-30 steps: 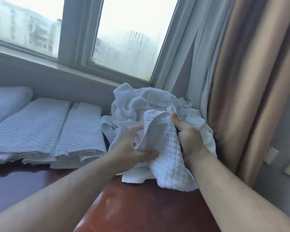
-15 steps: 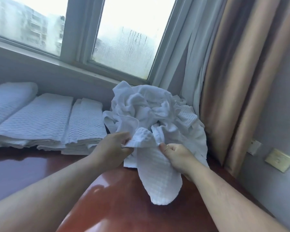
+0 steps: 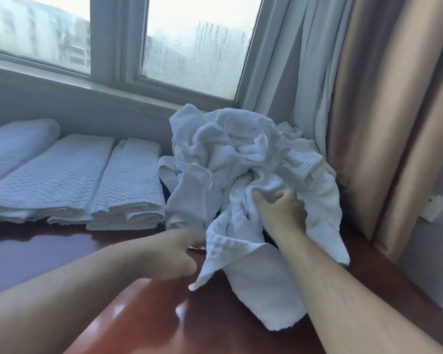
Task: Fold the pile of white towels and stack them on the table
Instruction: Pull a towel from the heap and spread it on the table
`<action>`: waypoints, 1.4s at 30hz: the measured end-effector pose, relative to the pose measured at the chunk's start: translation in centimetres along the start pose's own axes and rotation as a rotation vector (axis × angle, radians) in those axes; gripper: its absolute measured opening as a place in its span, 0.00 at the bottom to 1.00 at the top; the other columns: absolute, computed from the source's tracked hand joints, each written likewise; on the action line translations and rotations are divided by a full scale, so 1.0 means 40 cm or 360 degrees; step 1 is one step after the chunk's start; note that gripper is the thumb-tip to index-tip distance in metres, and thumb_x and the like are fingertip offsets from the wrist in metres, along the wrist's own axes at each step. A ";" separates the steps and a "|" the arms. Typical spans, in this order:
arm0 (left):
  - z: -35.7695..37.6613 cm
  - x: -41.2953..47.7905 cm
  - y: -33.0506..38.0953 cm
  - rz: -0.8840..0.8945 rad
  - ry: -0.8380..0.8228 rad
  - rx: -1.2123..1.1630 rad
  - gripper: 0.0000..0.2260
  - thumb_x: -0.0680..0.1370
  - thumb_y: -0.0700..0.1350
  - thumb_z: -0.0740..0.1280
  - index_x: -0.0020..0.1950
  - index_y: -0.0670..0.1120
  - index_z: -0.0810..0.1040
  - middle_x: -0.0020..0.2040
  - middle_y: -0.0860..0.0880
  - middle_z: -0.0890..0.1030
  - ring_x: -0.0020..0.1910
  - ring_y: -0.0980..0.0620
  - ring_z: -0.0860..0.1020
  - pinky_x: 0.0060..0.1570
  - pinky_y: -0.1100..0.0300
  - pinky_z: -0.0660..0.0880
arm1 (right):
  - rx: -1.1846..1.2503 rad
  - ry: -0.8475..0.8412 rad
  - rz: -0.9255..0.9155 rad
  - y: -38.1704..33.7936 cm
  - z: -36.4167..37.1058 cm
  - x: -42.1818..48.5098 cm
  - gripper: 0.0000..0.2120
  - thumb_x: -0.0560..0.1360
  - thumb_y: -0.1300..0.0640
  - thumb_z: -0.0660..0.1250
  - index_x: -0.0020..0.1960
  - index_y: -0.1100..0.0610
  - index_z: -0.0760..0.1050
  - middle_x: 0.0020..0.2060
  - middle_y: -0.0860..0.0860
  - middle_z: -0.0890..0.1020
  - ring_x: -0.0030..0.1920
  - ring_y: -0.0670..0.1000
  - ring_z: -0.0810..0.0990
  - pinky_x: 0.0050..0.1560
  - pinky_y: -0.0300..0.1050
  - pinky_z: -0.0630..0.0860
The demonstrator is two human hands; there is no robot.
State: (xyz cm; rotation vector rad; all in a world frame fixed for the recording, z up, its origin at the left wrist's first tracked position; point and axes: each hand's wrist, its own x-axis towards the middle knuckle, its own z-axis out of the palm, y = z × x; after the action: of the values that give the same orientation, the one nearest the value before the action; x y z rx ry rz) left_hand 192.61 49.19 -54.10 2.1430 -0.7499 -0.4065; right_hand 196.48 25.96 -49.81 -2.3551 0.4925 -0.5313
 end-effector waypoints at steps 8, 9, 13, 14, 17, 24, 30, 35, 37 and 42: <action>0.017 0.218 0.089 -0.0359 0.0242 -0.0307 0.17 0.73 0.64 0.72 0.54 0.54 0.82 0.52 0.54 0.84 0.52 0.55 0.82 0.51 0.60 0.78 | -0.0030 -0.0228 -0.0251 0.065 -0.014 0.121 0.19 0.81 0.44 0.62 0.42 0.59 0.72 0.35 0.50 0.75 0.39 0.53 0.74 0.35 0.46 0.67; 0.028 0.235 0.089 -0.0387 0.0247 -0.0156 0.11 0.72 0.55 0.75 0.50 0.51 0.82 0.47 0.52 0.84 0.47 0.54 0.83 0.44 0.62 0.78 | 0.0047 -0.0236 -0.0283 0.071 -0.014 0.124 0.19 0.82 0.46 0.62 0.41 0.60 0.72 0.34 0.50 0.74 0.36 0.52 0.72 0.33 0.46 0.65; 0.038 0.249 0.064 -0.0381 0.0627 0.0045 0.06 0.76 0.47 0.69 0.48 0.47 0.74 0.43 0.47 0.82 0.45 0.47 0.81 0.45 0.53 0.79 | 0.0479 -0.0185 -0.0195 0.089 -0.025 0.122 0.17 0.83 0.46 0.60 0.39 0.54 0.69 0.34 0.47 0.72 0.35 0.48 0.70 0.34 0.43 0.64; 0.033 0.239 0.060 -0.0362 0.0737 0.0021 0.06 0.77 0.47 0.68 0.47 0.49 0.72 0.42 0.47 0.81 0.46 0.45 0.81 0.47 0.52 0.79 | 0.0556 -0.0202 -0.0193 0.085 -0.028 0.116 0.18 0.83 0.45 0.60 0.39 0.53 0.68 0.34 0.46 0.72 0.36 0.48 0.70 0.35 0.42 0.65; 0.002 0.203 0.062 -0.0208 0.1085 0.0082 0.08 0.76 0.40 0.65 0.39 0.51 0.71 0.36 0.51 0.77 0.44 0.43 0.80 0.37 0.58 0.72 | 0.0763 -0.0289 -0.0235 0.035 -0.038 0.089 0.19 0.83 0.44 0.60 0.43 0.57 0.73 0.37 0.52 0.78 0.40 0.53 0.77 0.40 0.51 0.76; -0.121 0.035 0.164 0.0223 0.1427 -0.0195 0.17 0.66 0.48 0.61 0.51 0.58 0.82 0.40 0.58 0.83 0.44 0.52 0.81 0.45 0.51 0.79 | 0.1655 -0.0424 -0.0354 -0.131 -0.112 -0.013 0.12 0.81 0.48 0.65 0.49 0.56 0.81 0.56 0.65 0.82 0.58 0.64 0.82 0.64 0.67 0.75; -0.170 -0.094 0.144 -0.0192 0.1278 0.0281 0.08 0.72 0.49 0.61 0.42 0.49 0.79 0.39 0.49 0.81 0.43 0.44 0.79 0.39 0.53 0.74 | 0.0855 -0.0563 -0.0685 -0.128 -0.154 -0.088 0.11 0.72 0.44 0.72 0.35 0.49 0.77 0.31 0.47 0.78 0.34 0.47 0.77 0.36 0.43 0.74; -0.112 -0.160 0.056 -0.0648 0.0864 0.1019 0.14 0.83 0.56 0.60 0.41 0.52 0.74 0.50 0.49 0.75 0.51 0.46 0.75 0.51 0.50 0.75 | -0.0208 -0.0884 -0.0495 -0.050 -0.094 -0.151 0.25 0.72 0.31 0.68 0.32 0.52 0.73 0.31 0.47 0.83 0.34 0.51 0.81 0.37 0.42 0.76; -0.072 -0.163 0.034 -0.0578 0.0845 0.0906 0.10 0.80 0.59 0.63 0.42 0.55 0.72 0.48 0.51 0.77 0.48 0.49 0.75 0.46 0.53 0.71 | -0.0216 -0.0572 -0.0641 -0.030 -0.076 -0.149 0.19 0.73 0.33 0.69 0.41 0.49 0.76 0.40 0.41 0.81 0.42 0.47 0.80 0.39 0.42 0.72; 0.043 -0.148 -0.042 -0.0692 0.0444 0.0846 0.52 0.58 0.77 0.67 0.77 0.60 0.55 0.70 0.52 0.70 0.69 0.48 0.69 0.65 0.52 0.69 | -0.0117 -0.1045 -0.0652 0.004 -0.018 -0.114 0.33 0.75 0.30 0.63 0.76 0.41 0.63 0.64 0.40 0.70 0.62 0.45 0.72 0.60 0.43 0.66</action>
State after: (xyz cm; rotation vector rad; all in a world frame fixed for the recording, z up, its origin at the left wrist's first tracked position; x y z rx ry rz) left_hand 187.77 52.76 -56.29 2.7998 -0.2372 -0.1237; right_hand 192.23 27.63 -50.53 -2.5249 -0.2790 0.1086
